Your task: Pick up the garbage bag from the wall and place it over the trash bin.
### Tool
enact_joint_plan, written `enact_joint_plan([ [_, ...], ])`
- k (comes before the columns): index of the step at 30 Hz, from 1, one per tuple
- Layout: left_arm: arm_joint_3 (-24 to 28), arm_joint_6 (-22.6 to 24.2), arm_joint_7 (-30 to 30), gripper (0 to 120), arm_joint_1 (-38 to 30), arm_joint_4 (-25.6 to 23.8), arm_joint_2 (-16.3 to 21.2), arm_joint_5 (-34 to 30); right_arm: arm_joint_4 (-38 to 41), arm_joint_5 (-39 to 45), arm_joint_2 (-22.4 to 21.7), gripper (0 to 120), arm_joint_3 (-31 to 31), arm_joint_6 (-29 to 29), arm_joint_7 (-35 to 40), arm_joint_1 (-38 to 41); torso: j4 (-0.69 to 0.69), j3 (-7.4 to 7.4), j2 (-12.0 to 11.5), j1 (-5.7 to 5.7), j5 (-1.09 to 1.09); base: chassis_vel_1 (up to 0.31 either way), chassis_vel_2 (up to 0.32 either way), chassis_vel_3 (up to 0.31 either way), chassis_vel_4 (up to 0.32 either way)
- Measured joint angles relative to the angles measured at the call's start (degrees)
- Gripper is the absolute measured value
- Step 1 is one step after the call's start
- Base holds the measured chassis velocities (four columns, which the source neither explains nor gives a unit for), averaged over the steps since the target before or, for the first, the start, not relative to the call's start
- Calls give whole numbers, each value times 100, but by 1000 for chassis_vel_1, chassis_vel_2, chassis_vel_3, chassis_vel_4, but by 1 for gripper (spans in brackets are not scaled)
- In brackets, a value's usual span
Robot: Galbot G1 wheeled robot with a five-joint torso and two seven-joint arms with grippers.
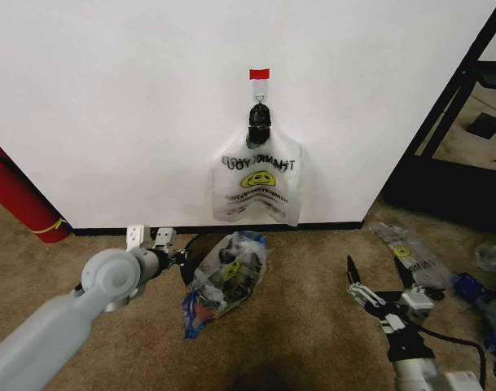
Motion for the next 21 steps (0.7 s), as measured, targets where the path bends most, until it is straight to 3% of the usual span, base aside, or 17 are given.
enact_joint_plan([
  [11,-399,-1090,-399,1,802,-214,-884,-317,26,175,-145,100,-214,-608,377,121,0,0,0,0,-1,0,0,0,0],
  [15,-332,-1441,-286,1,1034,-170,-1299,81,5,190,-144,100,-237,-666,411,99,-1,0,0,0,1,0,0,0,0],
  [21,-223,-1907,3,1,1148,-20,-1574,757,2,189,-159,100,-258,-671,405,42,-1,0,0,0,0,0,0,0,0],
])
